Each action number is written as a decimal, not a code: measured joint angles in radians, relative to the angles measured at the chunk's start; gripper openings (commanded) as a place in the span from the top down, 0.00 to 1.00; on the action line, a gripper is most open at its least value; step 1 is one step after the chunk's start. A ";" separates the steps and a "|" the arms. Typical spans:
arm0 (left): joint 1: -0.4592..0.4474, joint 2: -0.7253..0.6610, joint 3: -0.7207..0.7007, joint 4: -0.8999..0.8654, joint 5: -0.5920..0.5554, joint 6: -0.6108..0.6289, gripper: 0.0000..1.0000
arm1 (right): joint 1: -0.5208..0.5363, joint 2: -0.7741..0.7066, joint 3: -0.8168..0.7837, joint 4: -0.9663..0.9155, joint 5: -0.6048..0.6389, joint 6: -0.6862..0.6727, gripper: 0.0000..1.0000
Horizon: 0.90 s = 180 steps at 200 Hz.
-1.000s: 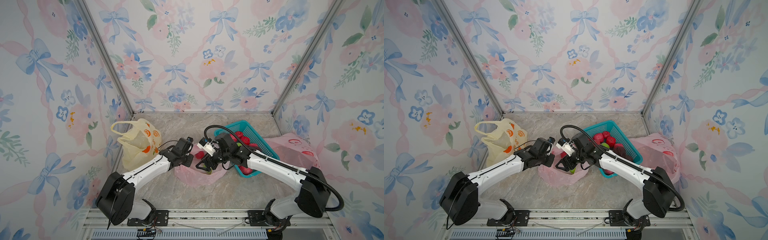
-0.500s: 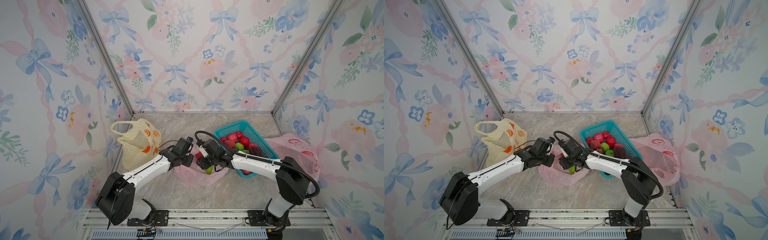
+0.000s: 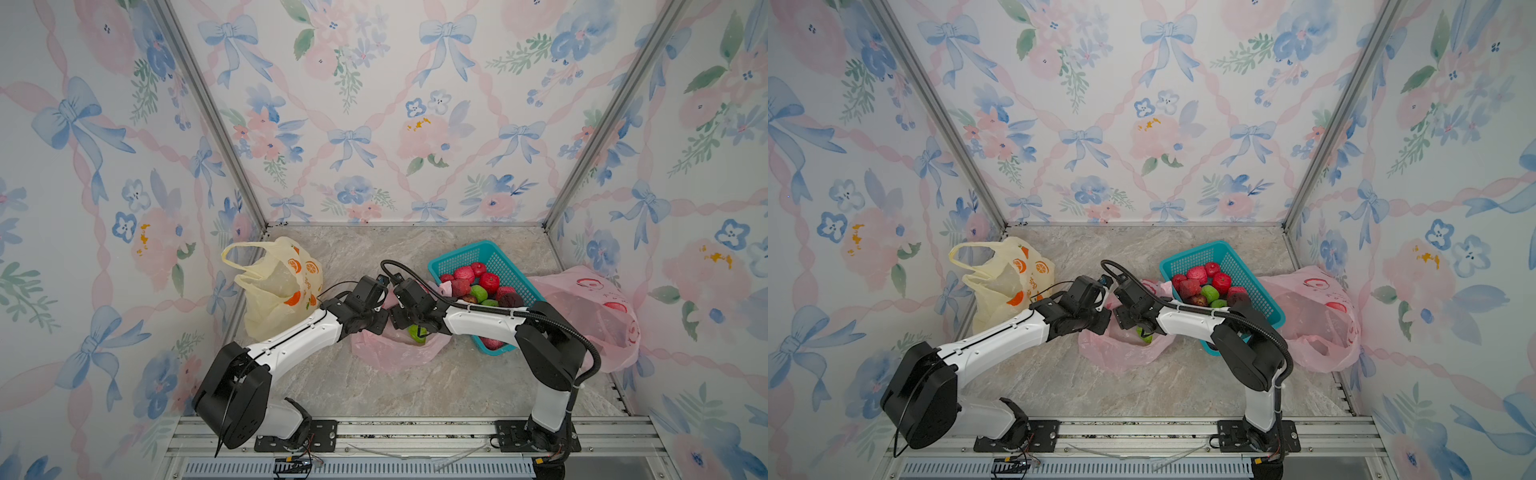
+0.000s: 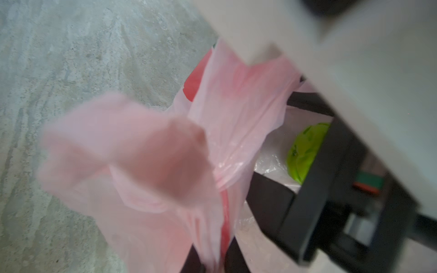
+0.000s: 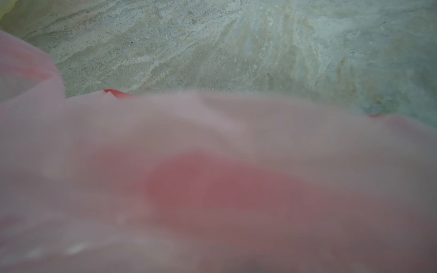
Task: Untie the knot of a plastic bag & take out the apple
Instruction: Pick up the apple from the plastic bag.
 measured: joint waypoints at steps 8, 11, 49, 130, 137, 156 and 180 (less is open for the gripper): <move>0.000 0.003 0.000 0.002 0.001 0.000 0.86 | 0.000 0.012 0.001 0.013 0.002 0.000 0.24; 0.000 0.004 0.000 0.002 0.002 0.000 0.86 | 0.000 0.016 0.002 0.018 0.003 0.000 0.24; 0.000 0.004 0.000 0.005 0.003 0.000 0.86 | 0.000 0.055 0.002 0.073 0.009 0.004 0.34; 0.000 0.004 0.001 0.009 -0.002 0.000 0.86 | -0.005 0.041 -0.008 0.097 0.009 0.003 0.63; 0.000 0.004 0.001 0.009 -0.005 0.000 0.86 | -0.008 0.032 -0.009 0.088 0.000 0.003 0.64; 0.000 0.004 0.001 0.009 -0.014 0.000 0.86 | -0.011 -0.003 -0.021 0.069 -0.027 -0.001 0.64; 0.000 0.004 0.001 0.009 -0.021 -0.001 0.86 | -0.016 -0.064 -0.065 0.050 -0.072 -0.005 0.64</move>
